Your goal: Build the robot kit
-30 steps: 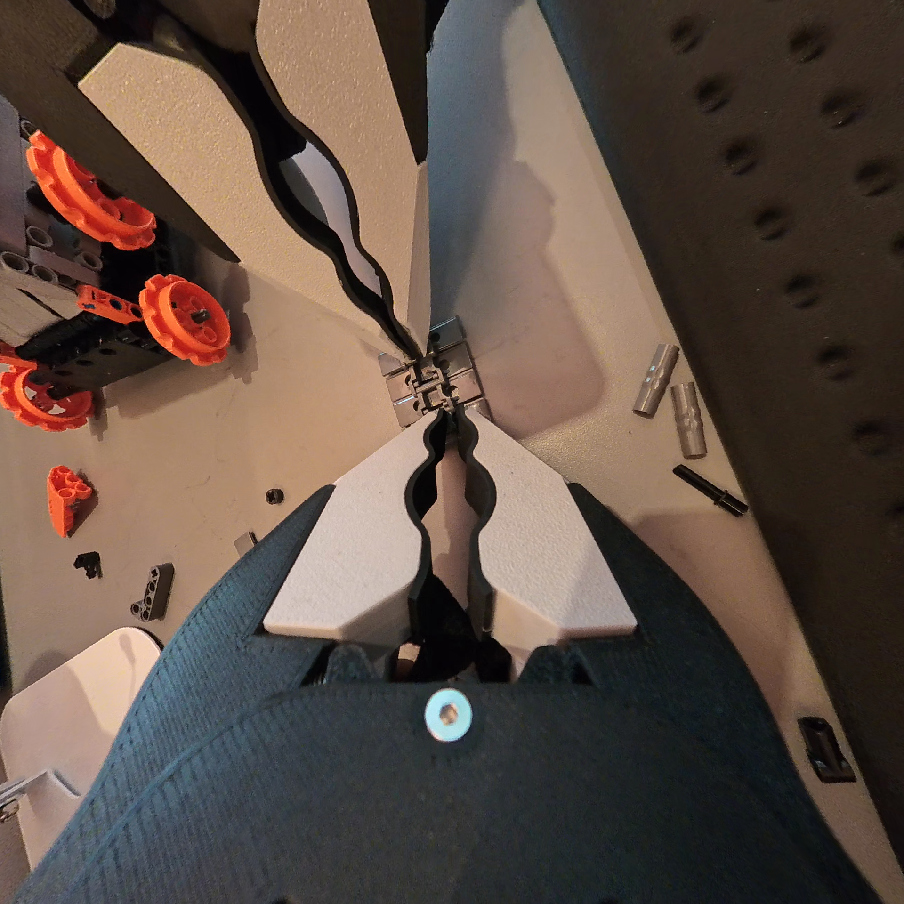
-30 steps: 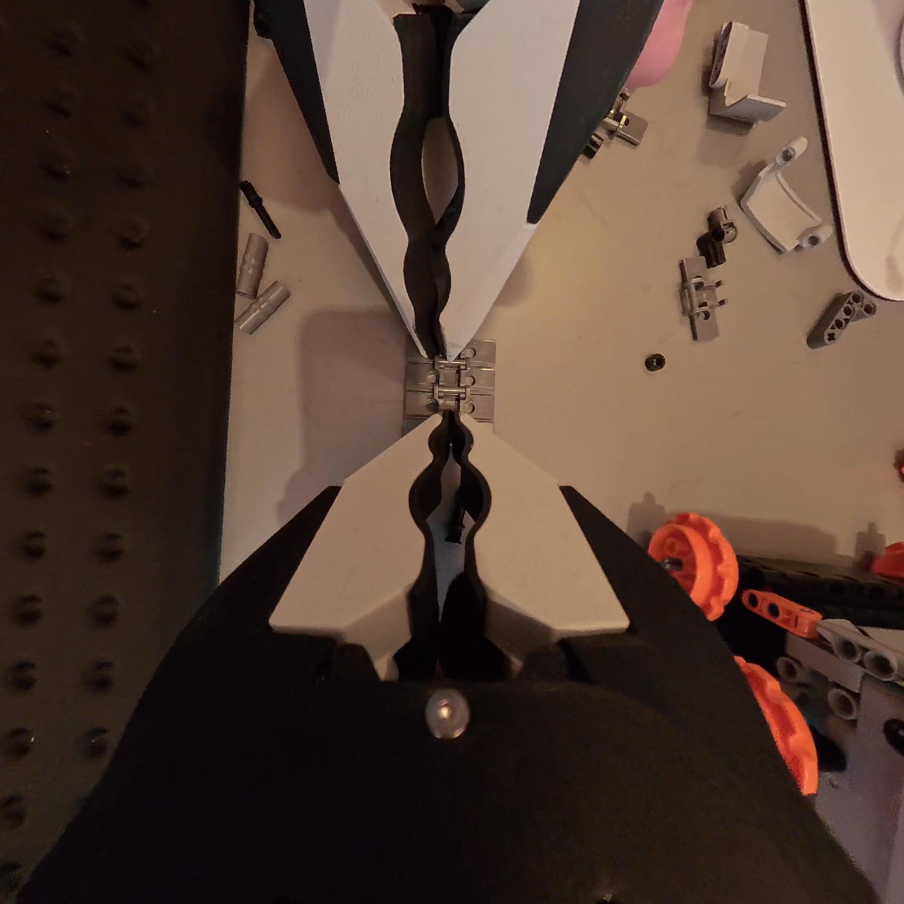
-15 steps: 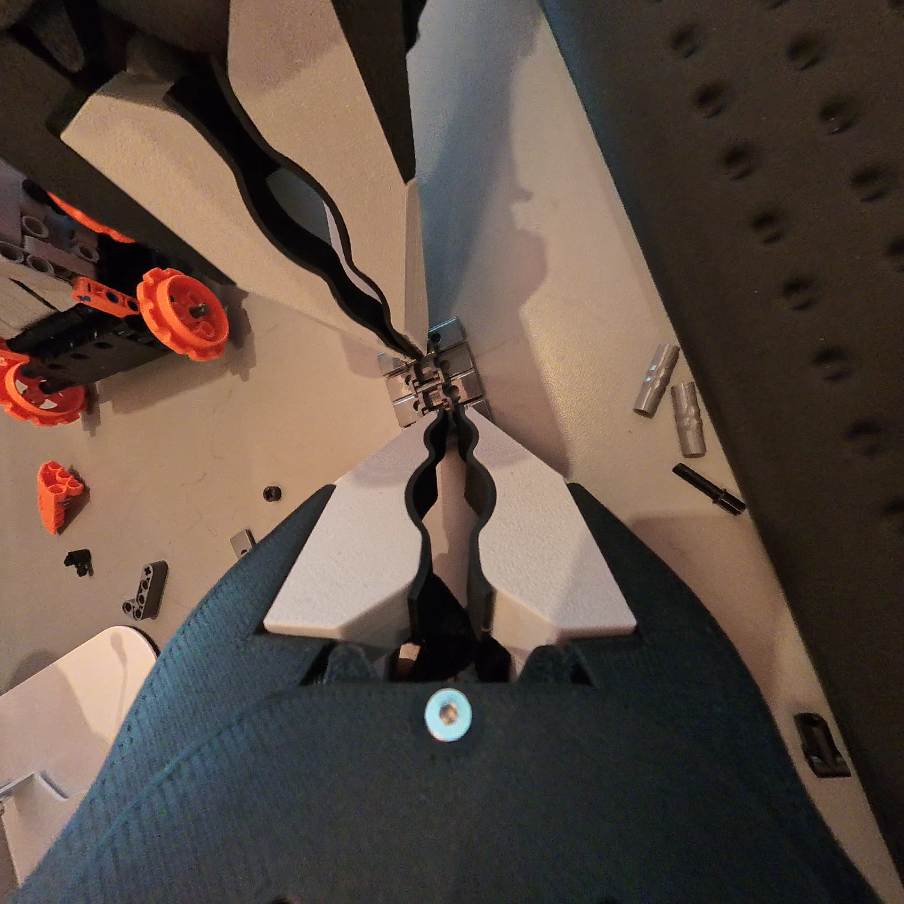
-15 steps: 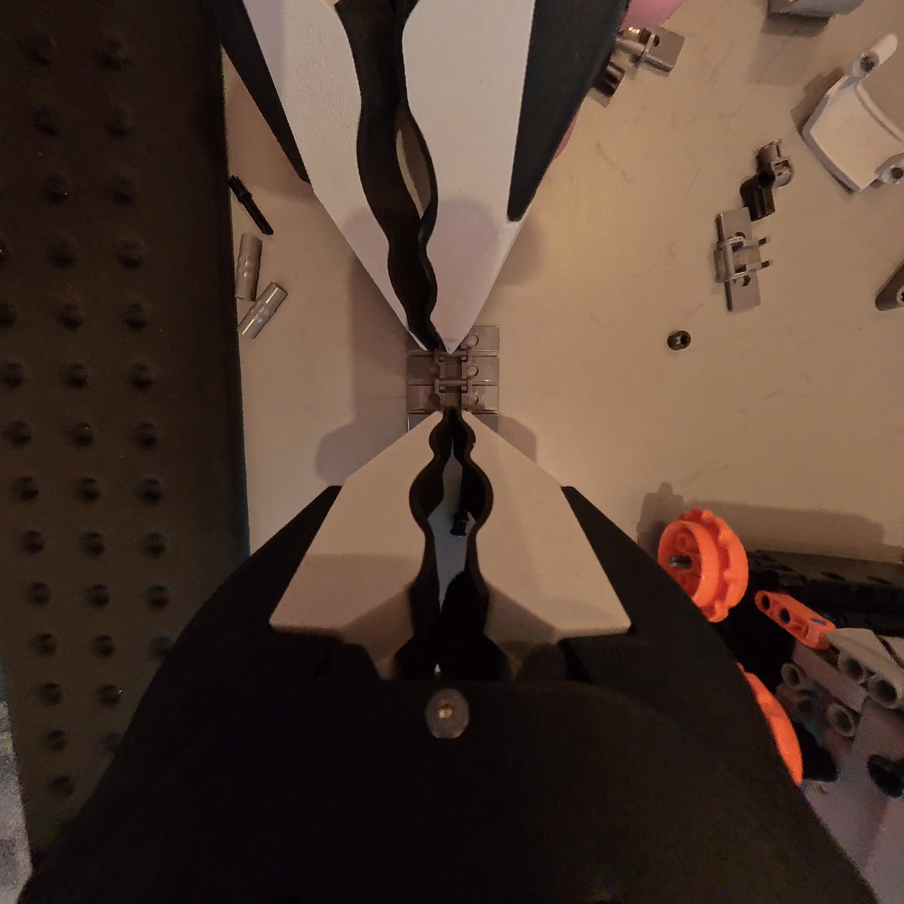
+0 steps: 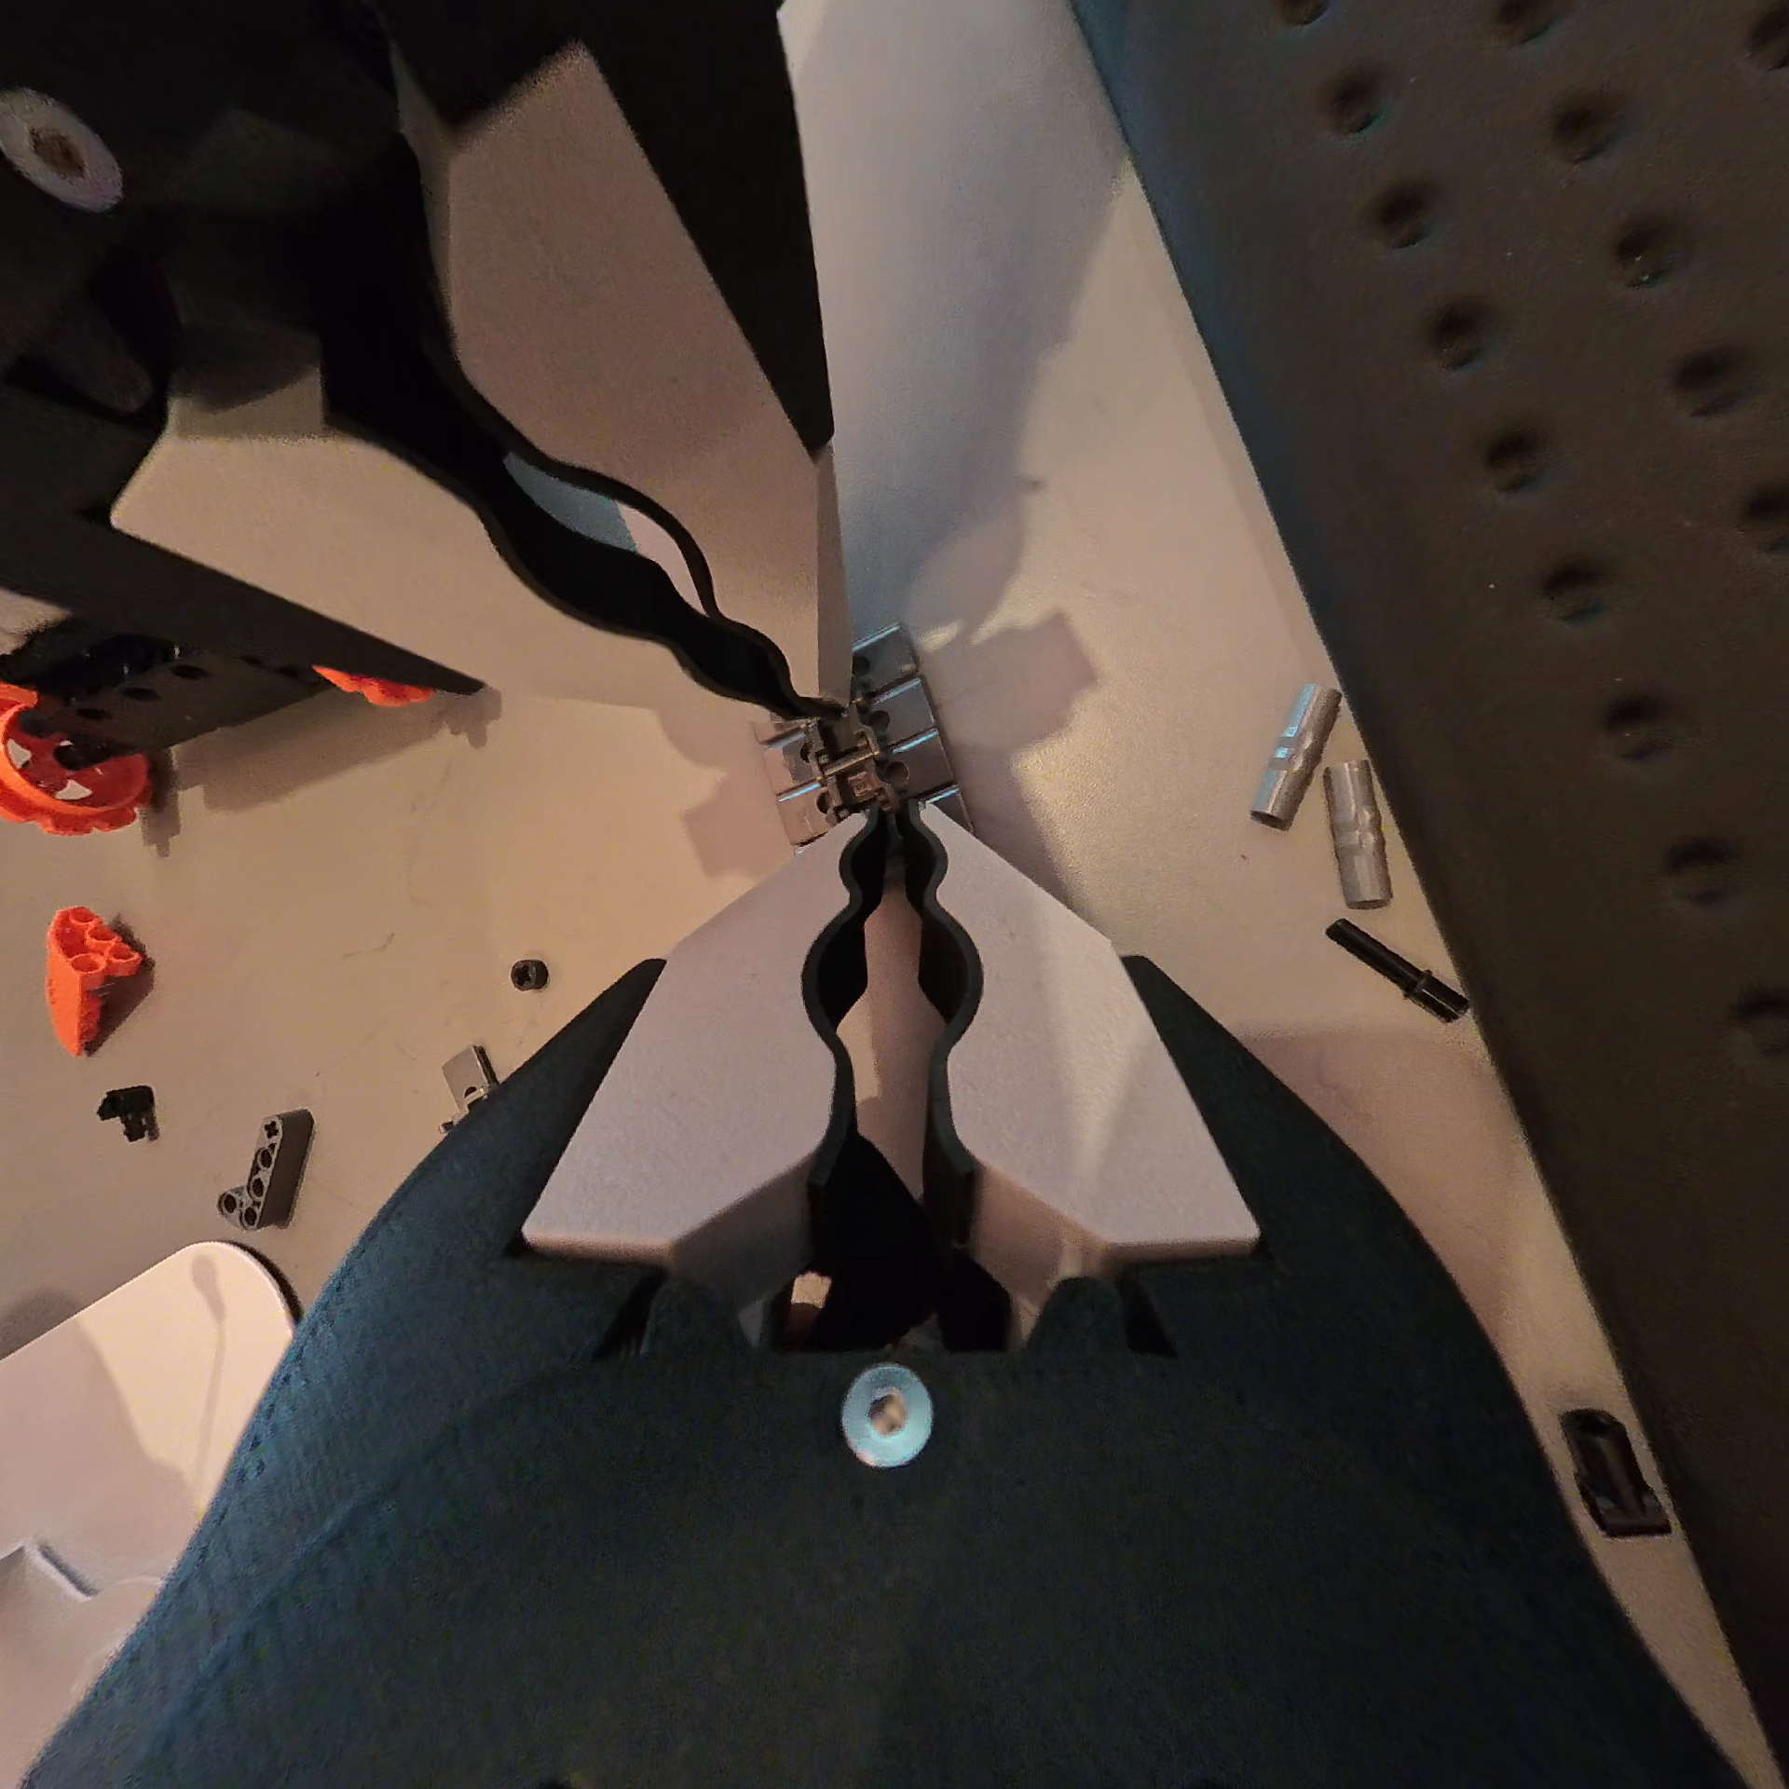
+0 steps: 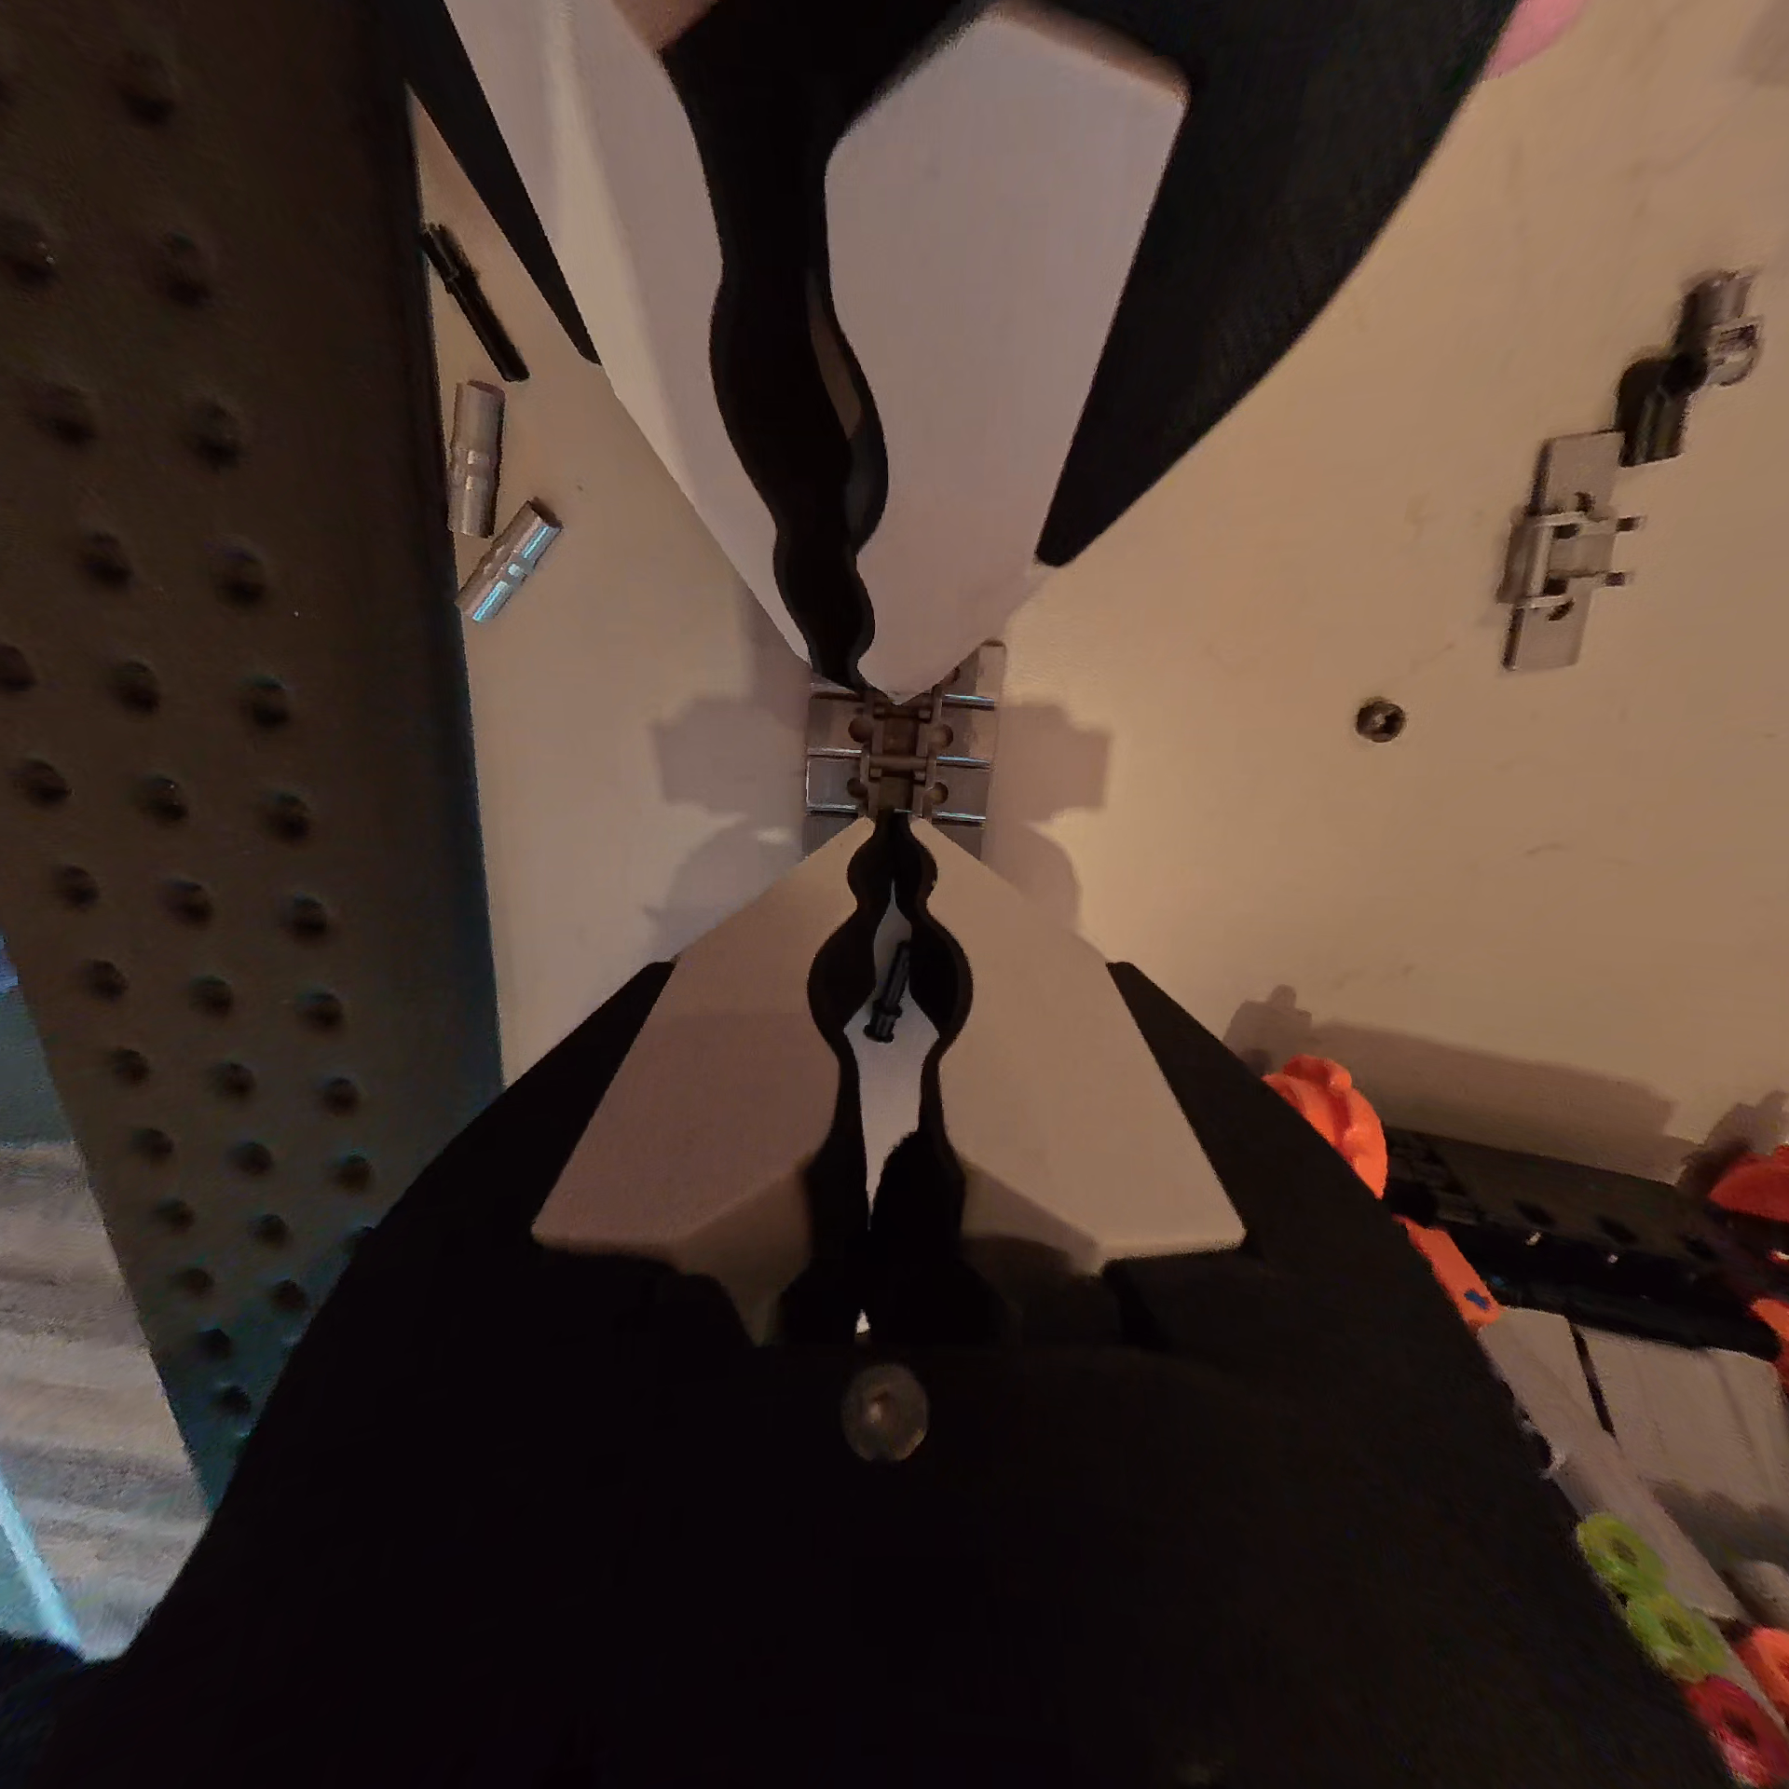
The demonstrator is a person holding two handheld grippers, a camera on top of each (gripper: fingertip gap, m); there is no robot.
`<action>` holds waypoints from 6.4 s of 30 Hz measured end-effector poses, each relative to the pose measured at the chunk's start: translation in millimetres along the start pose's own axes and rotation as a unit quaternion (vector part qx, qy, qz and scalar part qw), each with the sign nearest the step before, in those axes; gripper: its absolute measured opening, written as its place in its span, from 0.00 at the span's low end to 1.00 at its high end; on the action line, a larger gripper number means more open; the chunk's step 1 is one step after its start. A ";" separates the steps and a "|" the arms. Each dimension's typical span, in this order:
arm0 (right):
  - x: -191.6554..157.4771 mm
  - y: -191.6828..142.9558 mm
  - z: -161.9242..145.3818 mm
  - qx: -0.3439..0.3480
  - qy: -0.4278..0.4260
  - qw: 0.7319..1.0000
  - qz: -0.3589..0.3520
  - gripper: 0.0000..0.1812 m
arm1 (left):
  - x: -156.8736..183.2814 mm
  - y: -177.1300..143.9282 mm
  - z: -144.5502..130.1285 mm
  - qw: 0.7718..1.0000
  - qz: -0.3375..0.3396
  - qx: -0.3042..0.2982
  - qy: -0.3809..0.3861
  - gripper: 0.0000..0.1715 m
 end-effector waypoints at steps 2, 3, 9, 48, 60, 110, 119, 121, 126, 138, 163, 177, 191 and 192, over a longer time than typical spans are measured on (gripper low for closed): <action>2.8 -1.4 -1.2 0.022 0.023 0.999 -0.020 0.00 | -2.7 -2.4 -3.7 1.000 0.016 -0.010 0.002 0.02; 3.6 -5.1 -1.0 0.039 0.034 0.998 -0.034 0.00 | -3.4 -3.9 -5.6 1.000 0.019 -0.013 0.001 0.02; 10.8 -30.9 -4.3 0.133 0.080 0.983 -0.101 0.00 | -12.4 -42.9 -15.0 0.996 0.060 0.002 -0.062 0.15; -14.4 -41.3 -26.1 0.275 0.185 0.923 -0.193 0.09 | -1.4 -38.9 22.6 0.978 0.138 0.047 -0.150 0.04; -18.4 -44.4 -49.4 0.286 0.152 0.912 -0.254 0.04 | -17.5 -11.6 53.9 0.980 0.137 0.079 -0.122 0.04; -25.1 -6.8 -40.5 0.154 0.122 0.979 0.055 0.01 | 1.7 -6.6 0.1 0.998 -0.050 -0.037 0.013 0.07; -36.3 -23.3 -33.0 0.167 0.180 0.968 -0.049 0.11 | -0.2 -8.1 -1.9 0.998 -0.034 -0.046 -0.004 0.08; -45.4 -26.3 -29.6 0.164 0.207 0.962 -0.069 0.05 | -0.1 -8.1 -1.9 0.998 -0.033 -0.047 -0.004 0.08; -60.8 -22.5 -29.2 0.144 0.255 0.949 -0.118 0.12 | 0.2 -8.0 -1.4 0.998 -0.031 -0.051 -0.002 0.08; -50.8 -5.2 -28.6 0.116 0.241 0.950 -0.163 0.09 | 1.1 -8.0 -1.0 0.998 -0.024 -0.057 0.003 0.07; -40.2 -5.0 -24.6 0.163 0.195 0.958 -0.131 0.05 | 3.5 -7.5 -0.5 0.998 -0.031 -0.052 0.013 0.07; -36.0 -5.4 -23.5 0.153 0.168 0.968 -0.103 0.14 | 3.4 -7.1 -0.3 0.998 -0.034 -0.049 0.013 0.08; -27.9 -2.0 -13.8 0.171 0.155 0.968 -0.094 0.00 | 3.4 -7.3 -0.3 0.998 -0.034 -0.050 0.011 0.07; -28.0 -1.8 -13.9 0.170 0.155 0.969 -0.094 0.00 | 3.3 -7.3 -0.3 0.998 -0.035 -0.050 0.012 0.07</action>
Point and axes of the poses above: each gripper's, where its closed fingertips meet, y out along the fingers, z out of its top, x = y × z across the jaws, the point moved 6 cm from there along -y, back along the fingers, and after that the axes turned 15 degrees about -z, right-handed, at the moved point
